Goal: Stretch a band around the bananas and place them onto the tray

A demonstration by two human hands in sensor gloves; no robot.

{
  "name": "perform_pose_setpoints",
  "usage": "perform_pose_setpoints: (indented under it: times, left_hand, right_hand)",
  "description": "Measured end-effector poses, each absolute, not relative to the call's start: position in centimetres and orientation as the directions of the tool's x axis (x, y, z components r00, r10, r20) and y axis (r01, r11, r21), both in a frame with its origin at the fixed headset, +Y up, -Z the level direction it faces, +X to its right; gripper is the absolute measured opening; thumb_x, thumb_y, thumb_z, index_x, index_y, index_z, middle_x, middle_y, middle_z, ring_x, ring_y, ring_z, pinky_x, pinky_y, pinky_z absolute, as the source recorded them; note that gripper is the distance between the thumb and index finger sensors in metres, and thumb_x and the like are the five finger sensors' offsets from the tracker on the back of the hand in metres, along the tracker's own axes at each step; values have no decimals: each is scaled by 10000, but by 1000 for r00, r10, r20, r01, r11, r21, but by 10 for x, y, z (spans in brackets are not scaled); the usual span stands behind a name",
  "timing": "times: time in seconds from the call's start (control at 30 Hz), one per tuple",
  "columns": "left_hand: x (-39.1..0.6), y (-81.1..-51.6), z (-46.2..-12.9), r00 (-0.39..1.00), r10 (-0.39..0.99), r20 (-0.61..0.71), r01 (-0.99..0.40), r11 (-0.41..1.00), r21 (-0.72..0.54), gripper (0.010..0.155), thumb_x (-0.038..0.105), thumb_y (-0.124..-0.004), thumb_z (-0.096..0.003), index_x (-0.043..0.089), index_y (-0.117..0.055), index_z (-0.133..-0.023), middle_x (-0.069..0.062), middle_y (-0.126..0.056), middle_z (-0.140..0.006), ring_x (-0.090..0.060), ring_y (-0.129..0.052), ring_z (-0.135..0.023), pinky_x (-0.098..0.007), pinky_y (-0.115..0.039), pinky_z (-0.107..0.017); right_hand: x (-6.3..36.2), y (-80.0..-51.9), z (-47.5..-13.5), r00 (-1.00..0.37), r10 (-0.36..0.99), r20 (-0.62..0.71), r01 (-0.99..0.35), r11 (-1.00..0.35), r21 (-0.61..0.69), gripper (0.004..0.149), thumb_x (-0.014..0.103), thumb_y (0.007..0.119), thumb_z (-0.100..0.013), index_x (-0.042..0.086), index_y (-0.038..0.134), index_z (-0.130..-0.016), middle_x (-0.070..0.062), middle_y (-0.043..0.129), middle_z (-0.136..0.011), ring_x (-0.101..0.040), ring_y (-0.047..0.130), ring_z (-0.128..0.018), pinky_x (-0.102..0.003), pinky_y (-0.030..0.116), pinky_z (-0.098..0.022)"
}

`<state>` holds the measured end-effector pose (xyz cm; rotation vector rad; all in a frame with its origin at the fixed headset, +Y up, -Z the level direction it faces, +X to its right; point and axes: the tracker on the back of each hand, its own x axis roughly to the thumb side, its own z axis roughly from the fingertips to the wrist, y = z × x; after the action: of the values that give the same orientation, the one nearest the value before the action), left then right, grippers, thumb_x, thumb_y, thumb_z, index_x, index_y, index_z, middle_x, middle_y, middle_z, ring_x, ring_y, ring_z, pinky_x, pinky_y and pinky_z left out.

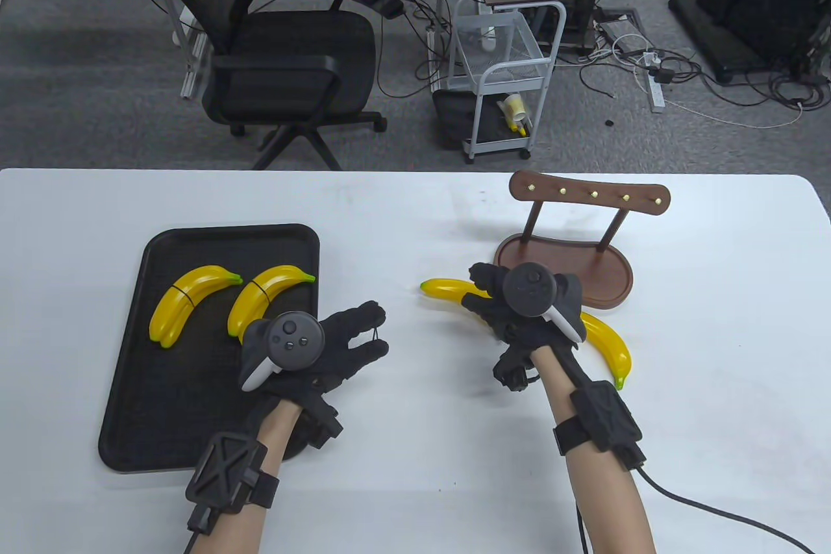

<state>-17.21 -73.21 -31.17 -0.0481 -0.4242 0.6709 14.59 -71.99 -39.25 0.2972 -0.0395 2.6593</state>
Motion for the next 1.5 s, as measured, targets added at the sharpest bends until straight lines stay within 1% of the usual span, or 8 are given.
perform_pose_setpoints:
  times: [0.1,0.23,0.37,0.5,0.87,1.3,1.5]
  left_hand:
    - [-173,-735,-312,717,593,366,-573,801,-175,669,576,-713,-490,248,-616,-1064,5,-772,-1093,-252,-844,-999,-453,-684,-776]
    - [-174,-741,-314,709,612,352,-584,788,-195,674,575,-720,-487,249,-610,-1066,10,-770,-1095,-253,-841,-1001,-450,-680,-779]
    - [-176,-744,-314,716,606,345,-577,793,-195,666,572,-718,-490,250,-613,-1064,8,-769,-1095,-251,-841,-1001,-450,-681,-778]
    - [-177,-744,-315,714,613,338,-583,788,-198,660,570,-713,-492,252,-616,-1062,11,-772,-1092,-250,-842,-1000,-450,-681,-778]
    - [-177,-744,-315,710,618,337,-588,784,-199,647,567,-706,-497,254,-623,-1057,11,-776,-1089,-249,-844,-998,-451,-681,-778]
    - [-177,-745,-314,712,616,336,-584,786,-203,635,565,-699,-499,259,-633,-1051,14,-785,-1082,-249,-848,-994,-451,-682,-777]
    - [-177,-744,-314,711,617,336,-586,785,-202,634,565,-699,-499,259,-633,-1050,18,-787,-1080,-249,-848,-994,-452,-683,-776]
  right_hand:
    - [146,-728,-403,-889,423,173,-431,-903,-5,640,415,841,-499,127,651,-1037,-142,772,-1001,-396,832,-851,-528,770,-560]
    - [143,-743,-414,-905,407,128,-413,-911,-21,660,414,853,-486,136,637,-1044,-137,753,-1016,-395,819,-866,-520,767,-574]
    - [137,-753,-419,-923,366,120,-374,-927,-43,667,410,860,-478,144,631,-1046,-129,749,-1020,-385,820,-869,-511,769,-581]
    - [130,-761,-424,-942,311,123,-317,-948,-30,685,414,863,-473,147,615,-1053,-127,733,-1032,-382,812,-878,-504,770,-588]
    - [128,-784,-428,-956,279,90,-279,-960,14,701,408,867,-469,142,598,-1059,-135,717,-1038,-386,802,-880,-504,768,-582]
    - [122,-792,-431,-975,206,86,-203,-978,37,672,363,882,-465,152,616,-1045,-120,744,-1018,-351,838,-847,-476,784,-566]
    - [121,-795,-432,-979,183,93,-177,-982,66,691,344,899,-455,153,603,-1050,-117,734,-1022,-343,853,-826,-472,794,-557]
